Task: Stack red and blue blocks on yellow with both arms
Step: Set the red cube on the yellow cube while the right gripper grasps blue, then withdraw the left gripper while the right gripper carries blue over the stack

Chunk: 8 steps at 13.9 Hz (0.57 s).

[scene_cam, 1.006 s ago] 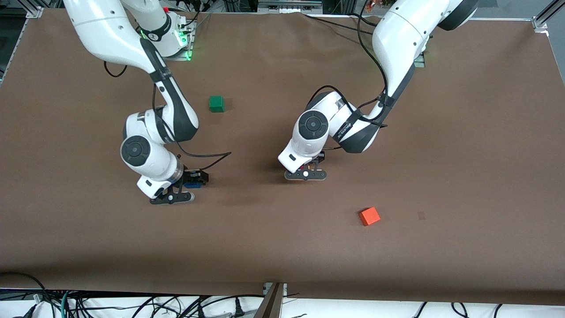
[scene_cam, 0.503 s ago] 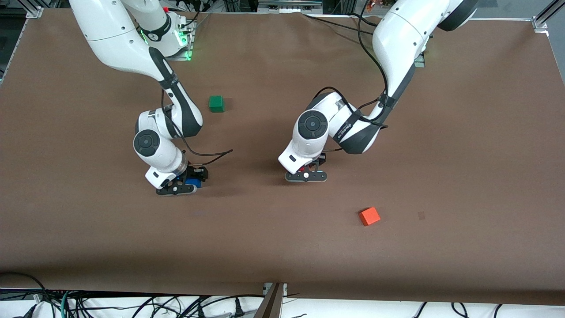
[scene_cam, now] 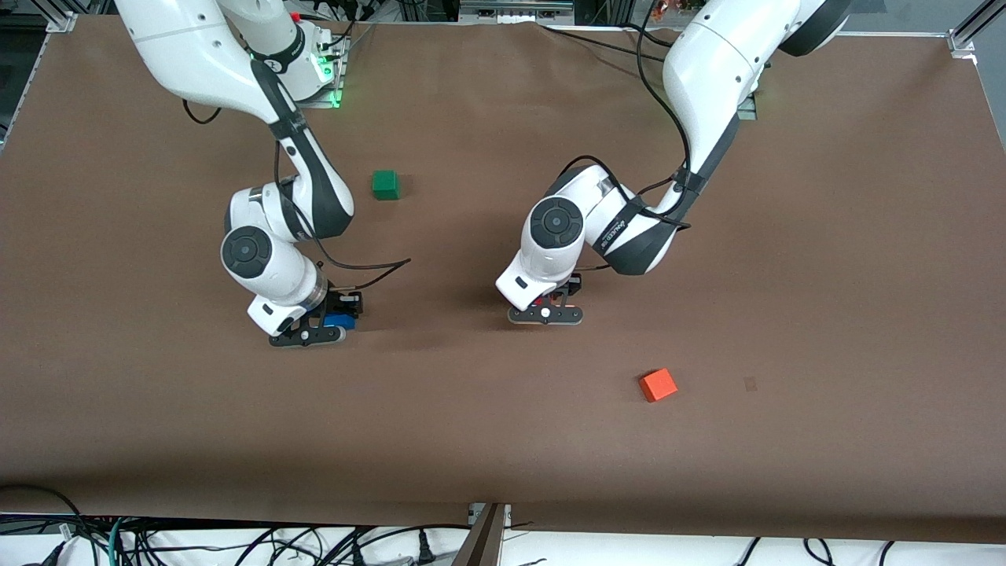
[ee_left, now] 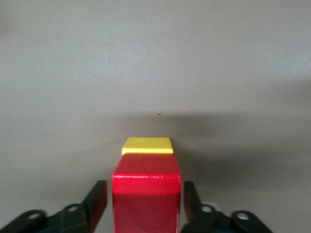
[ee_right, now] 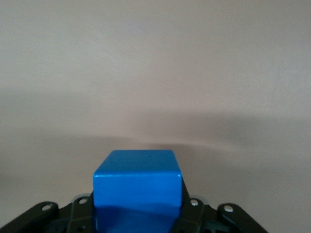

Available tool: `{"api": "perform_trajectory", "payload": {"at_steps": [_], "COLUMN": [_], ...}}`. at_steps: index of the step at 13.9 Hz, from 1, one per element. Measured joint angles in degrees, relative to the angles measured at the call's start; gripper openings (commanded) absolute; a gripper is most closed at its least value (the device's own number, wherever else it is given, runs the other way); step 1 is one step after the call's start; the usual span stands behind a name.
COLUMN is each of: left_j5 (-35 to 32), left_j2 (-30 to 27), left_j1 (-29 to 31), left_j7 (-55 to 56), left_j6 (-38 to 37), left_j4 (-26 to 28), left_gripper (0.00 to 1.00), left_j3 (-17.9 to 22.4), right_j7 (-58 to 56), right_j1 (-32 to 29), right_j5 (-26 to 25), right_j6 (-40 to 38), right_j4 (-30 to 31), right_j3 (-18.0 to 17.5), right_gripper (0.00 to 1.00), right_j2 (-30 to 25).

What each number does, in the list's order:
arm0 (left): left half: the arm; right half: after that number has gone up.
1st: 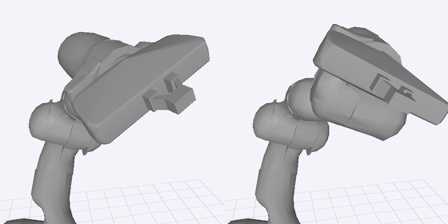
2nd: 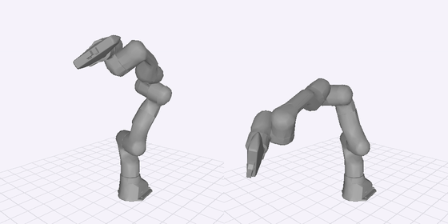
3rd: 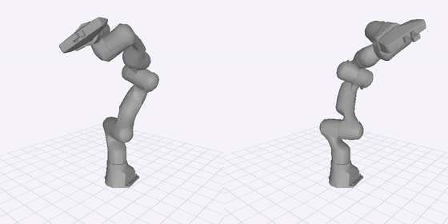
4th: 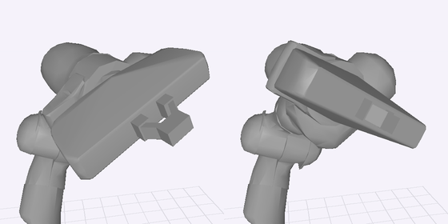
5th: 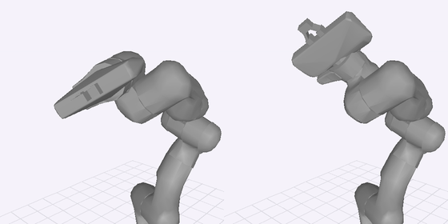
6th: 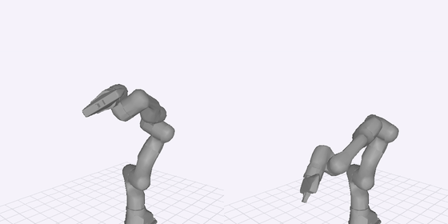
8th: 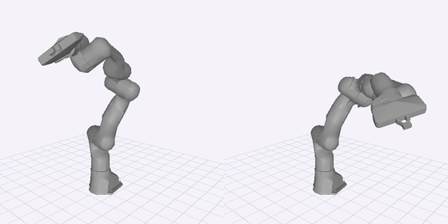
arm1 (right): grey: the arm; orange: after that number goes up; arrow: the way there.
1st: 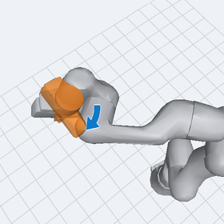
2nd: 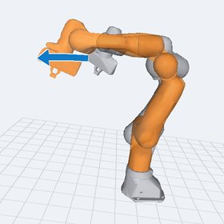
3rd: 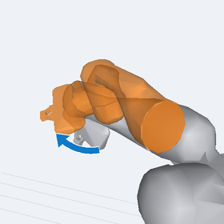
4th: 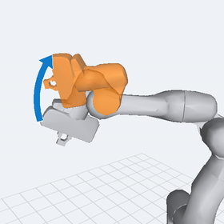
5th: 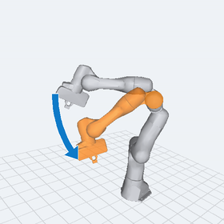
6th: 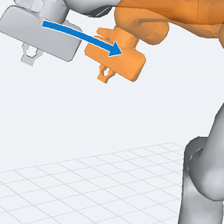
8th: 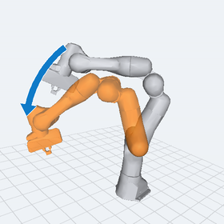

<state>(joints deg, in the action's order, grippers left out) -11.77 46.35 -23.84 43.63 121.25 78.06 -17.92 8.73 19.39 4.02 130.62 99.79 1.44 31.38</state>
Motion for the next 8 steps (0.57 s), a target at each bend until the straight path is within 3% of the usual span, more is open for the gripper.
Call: {"api": "perform_trajectory", "payload": {"at_steps": [4,8], "left_j5": [0.0,1.9], "left_j2": [-0.6,-8.7], "left_j1": [1.0,8.1], "left_j7": [0.0,-0.8], "left_j6": [-2.5,-9.8], "left_j4": [-2.2,-4.9], "left_gripper": [1.0,1.0], "left_j3": [0.1,0.2], "right_j7": [2.9,11.8], "right_j1": [3.9,9.5], "right_j5": [0.0,0.0], "right_j6": [-15.0,-18.0], "right_j4": [-13.3,-18.2], "right_j3": [-0.2,-0.4], "right_gripper": [0.16,0.16], "right_j2": [-0.6,1.1]}}
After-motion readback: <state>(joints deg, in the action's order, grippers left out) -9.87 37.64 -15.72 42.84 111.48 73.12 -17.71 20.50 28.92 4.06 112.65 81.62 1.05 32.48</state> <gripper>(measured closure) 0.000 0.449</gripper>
